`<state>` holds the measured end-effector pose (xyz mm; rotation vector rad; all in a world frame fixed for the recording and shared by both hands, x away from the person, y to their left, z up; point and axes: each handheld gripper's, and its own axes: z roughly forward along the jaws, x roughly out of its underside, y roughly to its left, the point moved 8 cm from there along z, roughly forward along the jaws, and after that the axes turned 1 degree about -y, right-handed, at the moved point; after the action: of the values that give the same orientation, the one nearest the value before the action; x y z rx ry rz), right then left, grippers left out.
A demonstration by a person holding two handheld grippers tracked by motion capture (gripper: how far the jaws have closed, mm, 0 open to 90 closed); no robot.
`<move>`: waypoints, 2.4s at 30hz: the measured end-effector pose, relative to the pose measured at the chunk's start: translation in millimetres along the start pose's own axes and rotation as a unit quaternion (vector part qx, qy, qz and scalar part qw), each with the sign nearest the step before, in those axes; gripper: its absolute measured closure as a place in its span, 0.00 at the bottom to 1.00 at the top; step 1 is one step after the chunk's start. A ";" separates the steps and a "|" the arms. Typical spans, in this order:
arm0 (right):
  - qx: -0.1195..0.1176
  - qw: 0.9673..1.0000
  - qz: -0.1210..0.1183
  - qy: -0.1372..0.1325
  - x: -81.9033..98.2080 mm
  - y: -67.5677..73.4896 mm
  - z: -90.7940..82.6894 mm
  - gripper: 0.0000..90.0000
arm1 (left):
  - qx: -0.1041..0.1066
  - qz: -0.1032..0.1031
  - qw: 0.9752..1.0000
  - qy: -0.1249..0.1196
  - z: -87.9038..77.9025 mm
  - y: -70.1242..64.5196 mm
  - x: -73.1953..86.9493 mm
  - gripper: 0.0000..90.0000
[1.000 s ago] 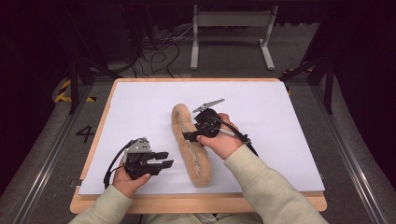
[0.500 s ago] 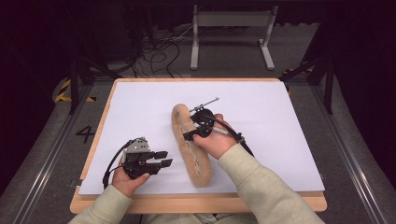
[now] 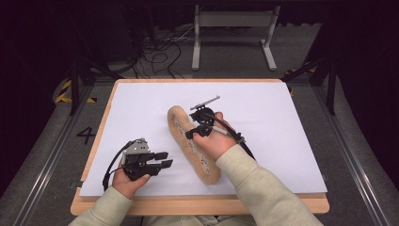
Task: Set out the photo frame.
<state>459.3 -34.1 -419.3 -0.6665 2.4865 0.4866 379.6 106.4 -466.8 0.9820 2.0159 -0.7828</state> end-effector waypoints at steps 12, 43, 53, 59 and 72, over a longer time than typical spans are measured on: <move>-0.008 0.997 -0.074 -0.011 -16.0 -9.1 -32.3 0.74 | -0.006 -0.006 1.000 -0.007 -4.2 5.1 0.0 0.68; -0.129 0.941 -0.313 -0.011 -29.0 -22.5 -71.1 0.74 | -0.039 -0.043 0.998 -0.016 -32.8 16.0 20.2 0.70; -0.181 0.912 -0.367 0.012 -25.5 -31.9 -68.8 0.74 | -0.031 -0.045 0.998 -0.015 -31.7 15.1 20.9 0.70; -0.201 0.901 -0.384 0.025 -17.8 -35.5 -63.7 0.74 | -0.028 -0.046 0.998 -0.014 -29.4 15.6 19.8 0.70; -0.226 0.882 -0.411 0.046 -3.1 -37.0 -43.5 0.74 | -0.022 -0.044 0.999 -0.014 -27.6 15.7 18.5 0.70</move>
<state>465.0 -83.0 -390.1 -1.8411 1.8949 0.6936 375.0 142.7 -470.3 0.8582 2.0553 -0.7918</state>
